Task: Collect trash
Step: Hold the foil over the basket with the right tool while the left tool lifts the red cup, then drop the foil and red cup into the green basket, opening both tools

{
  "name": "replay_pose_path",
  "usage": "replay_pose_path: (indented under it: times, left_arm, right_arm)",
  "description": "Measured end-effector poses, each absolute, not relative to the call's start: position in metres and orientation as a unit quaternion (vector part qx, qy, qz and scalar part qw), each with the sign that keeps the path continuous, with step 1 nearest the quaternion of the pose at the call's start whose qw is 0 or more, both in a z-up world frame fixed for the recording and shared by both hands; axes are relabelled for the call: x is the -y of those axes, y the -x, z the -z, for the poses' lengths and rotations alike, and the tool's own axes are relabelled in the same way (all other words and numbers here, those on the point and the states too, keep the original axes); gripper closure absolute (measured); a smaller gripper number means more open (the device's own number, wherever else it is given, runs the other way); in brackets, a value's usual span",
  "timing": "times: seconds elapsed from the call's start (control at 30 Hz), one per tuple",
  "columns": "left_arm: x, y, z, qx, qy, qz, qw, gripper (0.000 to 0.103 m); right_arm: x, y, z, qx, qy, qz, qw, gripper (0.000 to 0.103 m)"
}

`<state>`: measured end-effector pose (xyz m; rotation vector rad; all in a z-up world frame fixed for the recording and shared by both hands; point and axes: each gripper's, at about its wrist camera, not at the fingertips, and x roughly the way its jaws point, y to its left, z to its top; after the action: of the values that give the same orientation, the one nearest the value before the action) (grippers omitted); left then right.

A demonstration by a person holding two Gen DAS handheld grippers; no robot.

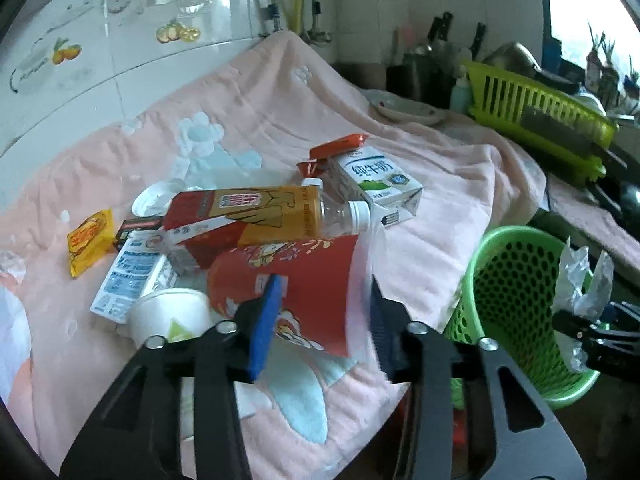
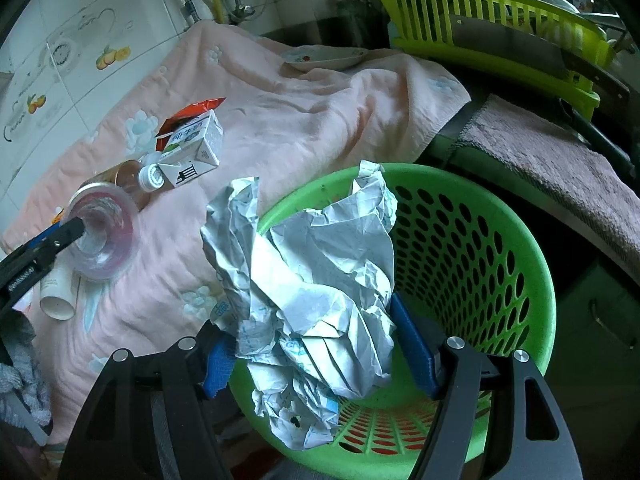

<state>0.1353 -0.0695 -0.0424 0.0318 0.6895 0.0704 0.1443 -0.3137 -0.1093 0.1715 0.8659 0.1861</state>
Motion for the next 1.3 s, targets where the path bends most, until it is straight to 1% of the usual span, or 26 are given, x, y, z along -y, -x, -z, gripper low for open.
replay_pose_path:
  times: [0.03, 0.1, 0.4, 0.7, 1.0, 1.2, 1.27, 1.3]
  left_arm:
    - [0.067, -0.132, 0.039, -0.336, -0.012, -0.035, 0.941, 0.069]
    - [0.062, -0.125, 0.034, -0.331, -0.01, -0.034, 0.943, 0.078]
    - [0.037, -0.096, 0.017, -0.31, 0.012, -0.005, 0.951, 0.099]
    - [0.034, -0.076, -0.003, -0.281, 0.038, 0.04, 0.958, 0.1]
    - [0.057, -0.086, -0.019, -0.265, 0.057, 0.103, 0.957, 0.1]
    - [0.086, -0.103, -0.019, -0.271, 0.061, 0.142, 0.95, 0.1]
    - [0.096, -0.11, -0.017, -0.276, 0.062, 0.155, 0.947, 0.1]
    - [0.101, -0.114, -0.016, -0.279, 0.062, 0.16, 0.945, 0.1]
  right_arm:
    - [0.315, -0.143, 0.109, -0.418, -0.083, -0.089, 0.9, 0.035]
    - [0.317, -0.141, 0.108, -0.416, -0.084, -0.089, 0.901, 0.035]
    - [0.323, -0.13, 0.112, -0.415, -0.091, -0.089, 0.901, 0.035]
    - [0.329, -0.122, 0.109, -0.409, -0.095, -0.087, 0.903, 0.036]
    - [0.334, -0.12, 0.109, -0.411, -0.085, -0.077, 0.904, 0.035]
    - [0.34, -0.121, 0.108, -0.407, -0.076, -0.067, 0.908, 0.024]
    - [0.343, -0.121, 0.108, -0.407, -0.078, -0.068, 0.908, 0.022]
    - [0.344, -0.121, 0.108, -0.406, -0.078, -0.068, 0.908, 0.019]
